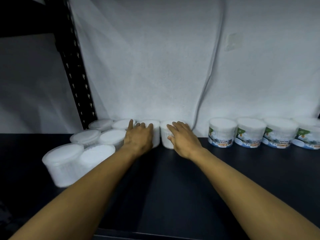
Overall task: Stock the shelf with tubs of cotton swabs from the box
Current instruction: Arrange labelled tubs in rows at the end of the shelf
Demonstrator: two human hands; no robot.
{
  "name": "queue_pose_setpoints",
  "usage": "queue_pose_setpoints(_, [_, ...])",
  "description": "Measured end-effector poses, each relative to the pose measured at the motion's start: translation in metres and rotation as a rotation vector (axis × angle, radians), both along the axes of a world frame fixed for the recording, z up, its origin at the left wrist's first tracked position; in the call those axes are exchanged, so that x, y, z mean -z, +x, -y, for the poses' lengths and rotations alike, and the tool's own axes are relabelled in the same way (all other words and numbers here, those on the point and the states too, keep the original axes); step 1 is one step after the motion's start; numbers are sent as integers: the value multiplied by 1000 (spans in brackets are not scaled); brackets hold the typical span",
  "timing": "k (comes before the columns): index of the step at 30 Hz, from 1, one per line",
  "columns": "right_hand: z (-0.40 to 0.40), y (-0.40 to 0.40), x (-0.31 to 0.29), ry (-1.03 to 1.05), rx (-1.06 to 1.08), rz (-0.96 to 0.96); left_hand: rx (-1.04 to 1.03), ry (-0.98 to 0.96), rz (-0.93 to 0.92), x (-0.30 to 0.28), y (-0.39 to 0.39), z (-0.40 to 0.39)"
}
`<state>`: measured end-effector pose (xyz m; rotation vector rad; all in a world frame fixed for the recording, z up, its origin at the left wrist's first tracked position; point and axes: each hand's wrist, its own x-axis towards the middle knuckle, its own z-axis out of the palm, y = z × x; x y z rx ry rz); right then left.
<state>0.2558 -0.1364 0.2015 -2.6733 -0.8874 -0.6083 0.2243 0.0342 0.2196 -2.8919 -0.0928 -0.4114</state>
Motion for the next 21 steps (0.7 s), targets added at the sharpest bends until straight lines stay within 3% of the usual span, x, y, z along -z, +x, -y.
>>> queue_pose_setpoints(3, [13, -18, -2, 29, -19, -24, 13, -122, -26, -8, -21, 9])
queue_pose_setpoints(6, [29, -40, -5, 68, -22, -48, 46, -124, -42, -13, -44, 17])
queue_pose_setpoints(11, [56, -81, 4, 98, -24, 30, 126, -286, -86, -17, -87, 32])
queue_pose_setpoints(14, [72, -103, 12, 187, -17, 31, 174, -452, -39, -13, -115, 41])
queue_pose_setpoints(21, [95, -149, 20, 287, 6, 44, 271, -533, 104, 5, -161, 59])
